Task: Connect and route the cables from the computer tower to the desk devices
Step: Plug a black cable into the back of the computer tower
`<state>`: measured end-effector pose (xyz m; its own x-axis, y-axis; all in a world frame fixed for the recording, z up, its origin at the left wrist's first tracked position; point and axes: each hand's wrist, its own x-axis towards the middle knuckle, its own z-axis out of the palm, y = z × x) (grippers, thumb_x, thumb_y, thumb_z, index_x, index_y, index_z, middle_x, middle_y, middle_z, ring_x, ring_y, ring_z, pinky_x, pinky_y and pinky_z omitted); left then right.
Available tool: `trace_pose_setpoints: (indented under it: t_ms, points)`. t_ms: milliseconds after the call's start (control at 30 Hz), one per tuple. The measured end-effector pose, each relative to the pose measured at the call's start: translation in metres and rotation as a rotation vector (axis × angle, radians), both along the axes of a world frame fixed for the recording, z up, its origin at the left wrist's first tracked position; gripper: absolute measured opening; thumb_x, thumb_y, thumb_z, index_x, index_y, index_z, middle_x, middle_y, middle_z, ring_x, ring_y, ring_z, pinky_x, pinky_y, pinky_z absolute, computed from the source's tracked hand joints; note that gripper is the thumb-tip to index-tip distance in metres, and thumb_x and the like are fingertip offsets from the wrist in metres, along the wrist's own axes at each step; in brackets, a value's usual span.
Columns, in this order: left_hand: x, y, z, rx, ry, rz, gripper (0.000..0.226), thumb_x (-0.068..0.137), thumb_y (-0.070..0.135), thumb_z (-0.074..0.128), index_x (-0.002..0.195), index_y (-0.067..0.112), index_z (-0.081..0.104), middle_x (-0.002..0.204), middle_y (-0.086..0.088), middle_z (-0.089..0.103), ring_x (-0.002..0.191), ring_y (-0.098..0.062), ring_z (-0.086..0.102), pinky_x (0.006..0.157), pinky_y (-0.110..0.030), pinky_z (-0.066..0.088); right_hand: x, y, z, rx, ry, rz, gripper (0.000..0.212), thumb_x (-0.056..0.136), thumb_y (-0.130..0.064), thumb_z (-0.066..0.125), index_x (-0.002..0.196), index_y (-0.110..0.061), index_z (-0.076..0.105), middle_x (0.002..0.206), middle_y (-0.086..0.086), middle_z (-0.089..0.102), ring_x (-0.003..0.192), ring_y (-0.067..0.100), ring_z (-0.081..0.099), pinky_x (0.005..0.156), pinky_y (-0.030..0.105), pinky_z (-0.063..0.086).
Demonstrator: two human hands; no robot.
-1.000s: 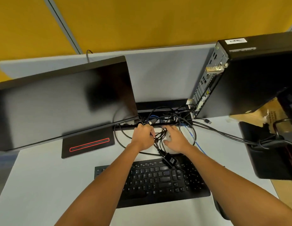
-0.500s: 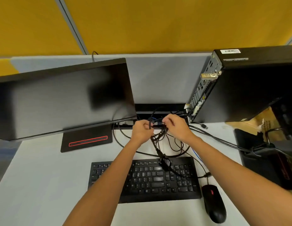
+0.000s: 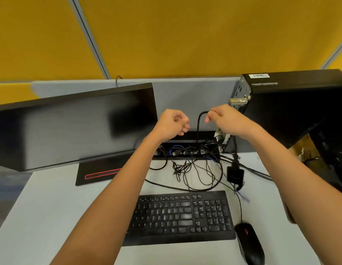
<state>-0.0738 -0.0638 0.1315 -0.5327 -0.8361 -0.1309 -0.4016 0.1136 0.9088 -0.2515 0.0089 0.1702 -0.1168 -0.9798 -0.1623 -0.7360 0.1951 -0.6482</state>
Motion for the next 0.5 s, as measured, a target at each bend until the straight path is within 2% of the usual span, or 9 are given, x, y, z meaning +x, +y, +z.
trace_pose_setpoints:
  t_ms: [100, 167, 267, 333, 367, 433, 500]
  points:
    - [-0.012, -0.019, -0.044, 0.028, -0.231, 0.009, 0.022, 0.090, -0.006, 0.043, 0.096, 0.005, 0.061, 0.103, -0.017, 0.065, 0.098, -0.028, 0.063, 0.081, -0.031, 0.052, -0.009, 0.006, 0.015, -0.043, 0.168, 0.070, 0.035, 0.102, -0.017, 0.038, 0.080, -0.013, 0.065, 0.052, -0.001, 0.045, 0.046, 0.012, 0.037, 0.047, 0.028, 0.027]
    - [-0.019, -0.023, -0.075, 0.050, -0.381, -0.015, 0.028, 0.090, -0.003, 0.045, 0.111, 0.007, 0.061, 0.121, -0.015, 0.059, 0.112, -0.029, 0.057, 0.092, -0.031, 0.048, -0.013, 0.006, 0.025, -0.080, 0.218, 0.060, 0.035, 0.102, -0.019, 0.039, 0.079, -0.014, 0.064, 0.053, -0.001, 0.046, 0.046, 0.011, 0.038, 0.047, 0.027, 0.027]
    - [-0.024, -0.022, -0.112, 0.052, -0.515, -0.070, 0.047, 0.090, -0.002, 0.044, 0.136, 0.007, 0.046, 0.137, -0.015, 0.049, 0.124, -0.030, 0.048, 0.101, -0.033, 0.042, -0.023, 0.000, 0.018, -0.076, 0.270, 0.011, 0.033, 0.101, -0.020, 0.039, 0.081, -0.014, 0.065, 0.057, 0.000, 0.051, 0.051, 0.012, 0.044, 0.049, 0.028, 0.030]
    - [-0.028, -0.020, -0.131, 0.117, -0.517, -0.121, 0.053, 0.092, -0.002, 0.041, 0.144, 0.009, 0.037, 0.141, -0.015, 0.045, 0.127, -0.030, 0.045, 0.101, -0.032, 0.039, -0.032, -0.009, -0.002, 0.075, 0.304, 0.002, 0.030, 0.099, -0.021, 0.038, 0.087, -0.009, 0.063, 0.075, 0.008, 0.064, 0.063, 0.019, 0.057, 0.059, 0.034, 0.047]
    - [-0.032, -0.021, -0.139, 0.136, -0.528, -0.145, 0.054, 0.094, 0.000, 0.041, 0.146, 0.010, 0.033, 0.142, -0.015, 0.044, 0.127, -0.030, 0.045, 0.101, -0.031, 0.038, -0.037, -0.014, -0.015, 0.184, 0.300, -0.009, 0.026, 0.097, -0.020, 0.039, 0.089, -0.007, 0.061, 0.086, 0.012, 0.066, 0.070, 0.024, 0.063, 0.066, 0.042, 0.055]
    - [-0.041, -0.023, -0.150, 0.124, -0.605, -0.168, 0.054, 0.094, 0.006, 0.043, 0.147, 0.013, 0.032, 0.142, -0.014, 0.046, 0.127, -0.032, 0.046, 0.106, -0.037, 0.038, -0.035, -0.018, -0.034, 0.345, 0.329, -0.024, 0.017, 0.093, -0.012, 0.040, 0.099, -0.005, 0.054, 0.099, 0.017, 0.064, 0.078, 0.031, 0.067, 0.074, 0.050, 0.057]
    - [-0.043, -0.027, -0.160, 0.071, -0.733, -0.166, 0.046, 0.095, 0.015, 0.043, 0.141, 0.012, 0.041, 0.139, -0.013, 0.048, 0.125, -0.032, 0.047, 0.107, -0.044, 0.035, -0.029, -0.024, -0.052, 0.395, 0.400, -0.011, 0.028, 0.093, -0.009, 0.041, 0.120, -0.004, 0.046, 0.114, 0.019, 0.057, 0.096, 0.036, 0.062, 0.084, 0.048, 0.052]
